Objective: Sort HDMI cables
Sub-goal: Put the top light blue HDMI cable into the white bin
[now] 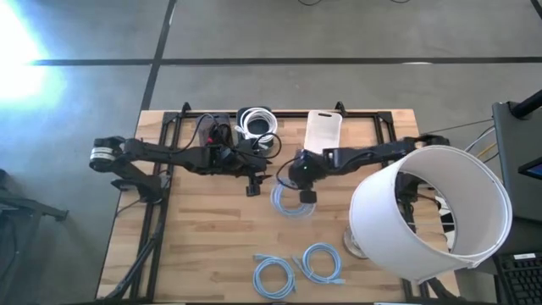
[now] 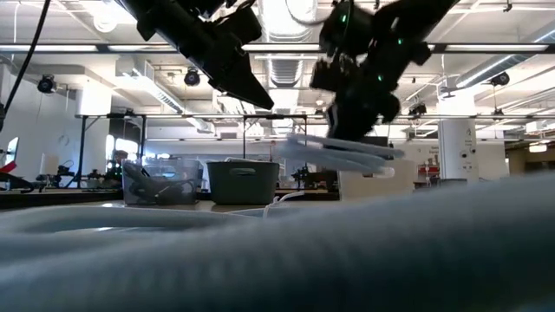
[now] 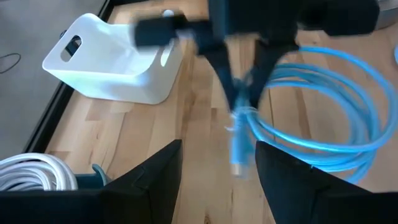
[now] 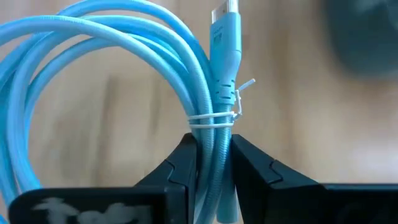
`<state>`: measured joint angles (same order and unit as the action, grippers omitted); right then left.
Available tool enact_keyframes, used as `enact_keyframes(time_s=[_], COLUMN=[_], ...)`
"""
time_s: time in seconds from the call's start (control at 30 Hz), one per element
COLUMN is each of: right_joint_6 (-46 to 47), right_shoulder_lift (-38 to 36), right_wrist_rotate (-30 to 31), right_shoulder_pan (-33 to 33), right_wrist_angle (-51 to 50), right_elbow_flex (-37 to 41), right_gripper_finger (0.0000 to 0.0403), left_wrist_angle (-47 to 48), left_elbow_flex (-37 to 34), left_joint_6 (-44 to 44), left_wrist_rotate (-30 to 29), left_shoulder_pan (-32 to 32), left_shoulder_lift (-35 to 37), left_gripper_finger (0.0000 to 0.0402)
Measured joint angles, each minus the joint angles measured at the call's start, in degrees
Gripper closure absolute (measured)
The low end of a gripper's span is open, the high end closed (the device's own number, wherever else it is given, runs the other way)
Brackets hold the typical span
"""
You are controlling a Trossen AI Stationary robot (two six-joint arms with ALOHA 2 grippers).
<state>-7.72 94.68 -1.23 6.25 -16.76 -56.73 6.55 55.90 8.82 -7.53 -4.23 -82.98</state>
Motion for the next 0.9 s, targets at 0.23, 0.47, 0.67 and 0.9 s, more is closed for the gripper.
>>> enact_keyframes(time_s=[0.23,0.47,0.67,0.9], right_joint_6=[-3.0,0.9,11.2,20.4], right_shoulder_lift=[-6.1,-10.1,-13.2,-15.0], right_wrist_rotate=[25.7,50.4,69.6,71.7], right_shoulder_pan=[0.3,0.4,1.3,5.5], right_wrist_angle=[5.3,3.4,3.6,3.6], right_elbow_flex=[0.1,3.2,6.2,12.0], right_gripper_finger=[0.0335,0.0331,0.0335,0.0333], left_wrist_angle=[0.0,0.0,0.0,0.0], left_elbow_flex=[0.0,0.0,0.0,0.0], left_joint_6=[0.0,0.0,0.0,-0.2], left_wrist_rotate=[0.0,0.0,0.0,0.0], left_shoulder_pan=[0.0,0.0,0.0,0.0], left_shoulder_lift=[0.0,0.0,0.0,0.0], left_gripper_finger=[0.0195,0.0195,0.0195,0.0195])
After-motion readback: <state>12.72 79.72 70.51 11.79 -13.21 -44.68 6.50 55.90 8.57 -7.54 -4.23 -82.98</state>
